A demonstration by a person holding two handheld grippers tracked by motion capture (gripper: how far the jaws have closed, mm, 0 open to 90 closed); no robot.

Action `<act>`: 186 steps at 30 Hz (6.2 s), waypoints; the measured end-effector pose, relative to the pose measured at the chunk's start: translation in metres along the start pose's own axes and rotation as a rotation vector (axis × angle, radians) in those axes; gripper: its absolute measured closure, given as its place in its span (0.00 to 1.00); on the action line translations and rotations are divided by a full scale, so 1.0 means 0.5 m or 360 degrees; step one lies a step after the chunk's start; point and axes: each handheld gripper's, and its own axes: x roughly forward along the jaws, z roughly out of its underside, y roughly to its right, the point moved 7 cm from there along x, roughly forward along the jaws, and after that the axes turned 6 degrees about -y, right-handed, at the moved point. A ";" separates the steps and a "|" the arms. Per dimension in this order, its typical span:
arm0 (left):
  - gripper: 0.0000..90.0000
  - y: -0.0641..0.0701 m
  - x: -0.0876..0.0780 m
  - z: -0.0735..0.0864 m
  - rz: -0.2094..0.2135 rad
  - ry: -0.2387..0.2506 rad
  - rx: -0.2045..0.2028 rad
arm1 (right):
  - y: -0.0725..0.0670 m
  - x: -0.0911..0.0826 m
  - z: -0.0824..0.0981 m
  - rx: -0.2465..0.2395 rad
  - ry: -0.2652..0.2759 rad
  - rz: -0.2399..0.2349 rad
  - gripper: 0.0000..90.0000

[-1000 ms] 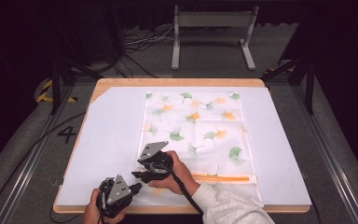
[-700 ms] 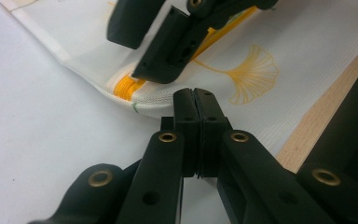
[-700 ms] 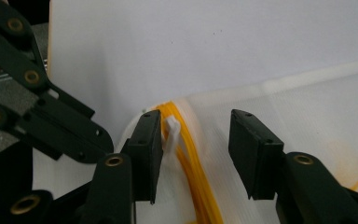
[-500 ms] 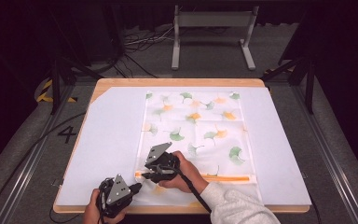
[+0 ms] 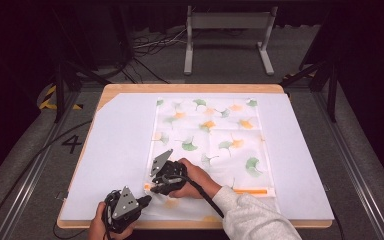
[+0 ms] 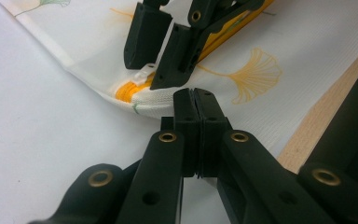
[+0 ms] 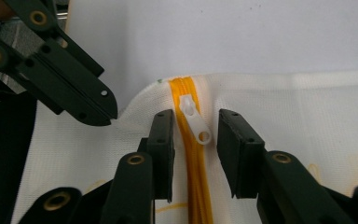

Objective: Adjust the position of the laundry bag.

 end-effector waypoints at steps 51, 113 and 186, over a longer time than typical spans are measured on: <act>0.99 -0.025 -0.036 -0.010 -0.0079 0.0120 -0.0067 | -0.014 -0.008 0.026 -0.0161 -0.0093 0.0184 0.95; 0.99 -0.054 -0.043 -0.023 0.0031 0.0222 -0.0183 | -0.023 -0.023 0.020 -0.0273 -0.0175 0.0342 0.96; 0.98 -0.066 0.018 -0.005 0.0335 0.0052 -0.0414 | -0.045 -0.015 -0.007 -0.0449 -0.0146 0.0533 1.00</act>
